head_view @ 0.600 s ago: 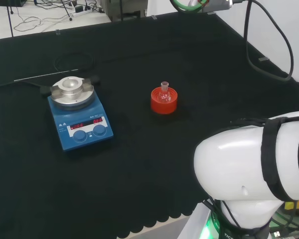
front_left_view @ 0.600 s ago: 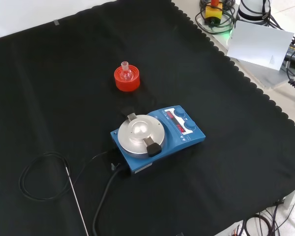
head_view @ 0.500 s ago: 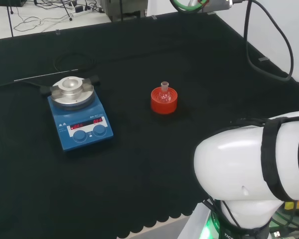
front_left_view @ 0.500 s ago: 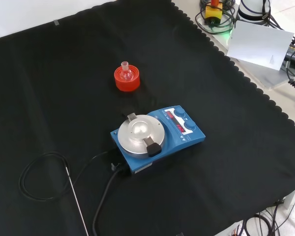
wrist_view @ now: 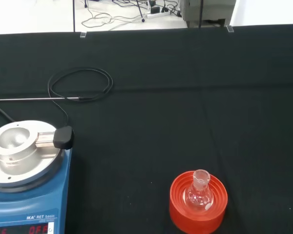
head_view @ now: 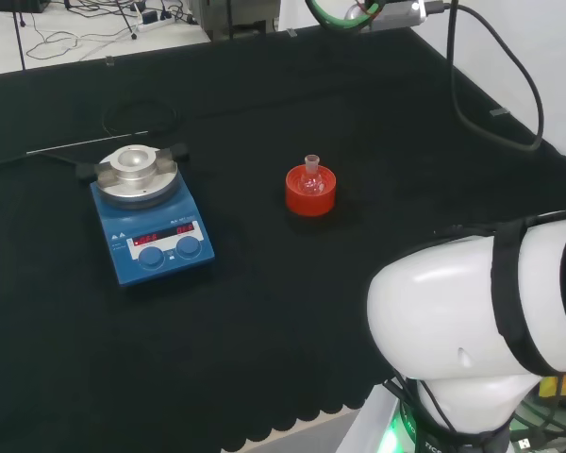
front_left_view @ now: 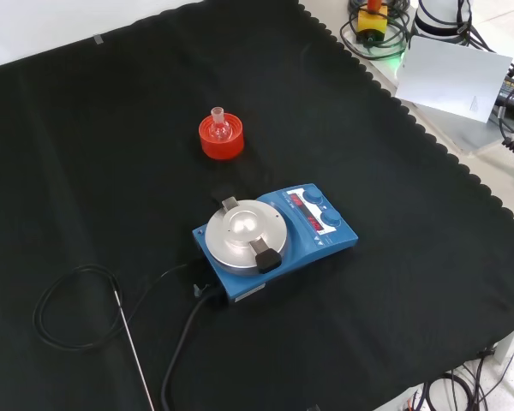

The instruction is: Pick up the round-bottom flask.

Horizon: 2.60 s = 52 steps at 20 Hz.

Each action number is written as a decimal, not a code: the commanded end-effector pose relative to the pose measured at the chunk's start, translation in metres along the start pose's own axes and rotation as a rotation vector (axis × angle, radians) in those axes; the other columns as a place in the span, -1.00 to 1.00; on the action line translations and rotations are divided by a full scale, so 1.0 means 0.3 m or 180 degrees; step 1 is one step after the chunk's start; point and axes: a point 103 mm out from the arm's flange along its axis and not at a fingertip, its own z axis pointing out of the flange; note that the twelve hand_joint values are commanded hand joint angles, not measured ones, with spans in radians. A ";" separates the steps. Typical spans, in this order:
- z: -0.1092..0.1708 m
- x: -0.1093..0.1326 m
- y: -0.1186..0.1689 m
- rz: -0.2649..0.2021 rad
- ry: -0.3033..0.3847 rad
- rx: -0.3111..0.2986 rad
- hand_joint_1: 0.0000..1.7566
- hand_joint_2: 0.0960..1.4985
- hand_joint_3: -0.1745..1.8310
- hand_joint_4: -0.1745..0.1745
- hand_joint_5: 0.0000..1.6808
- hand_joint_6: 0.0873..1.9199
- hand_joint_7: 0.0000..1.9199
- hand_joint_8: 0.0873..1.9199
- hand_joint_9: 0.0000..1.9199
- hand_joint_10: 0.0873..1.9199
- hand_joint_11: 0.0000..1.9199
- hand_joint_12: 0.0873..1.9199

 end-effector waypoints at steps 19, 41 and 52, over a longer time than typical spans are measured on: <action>0.514 -0.376 0.288 0.0574 0.0528 0.0135 -0.56 0.60 -0.57 -0.19 -0.47 -0.79 -0.87 -0.41 -0.73 -0.31 -0.98 0.45; 1.030 -0.310 0.413 0.0571 0.0700 0.0527 -0.16 0.04 -0.38 -0.17 -0.41 -0.88 -0.80 -0.35 -0.62 -0.31 -0.93 0.44; 1.144 -0.251 0.427 0.0498 0.0722 0.0624 -0.05 -0.18 -0.25 -0.19 -0.40 -0.90 -0.76 -0.33 -0.57 -0.31 -0.90 0.44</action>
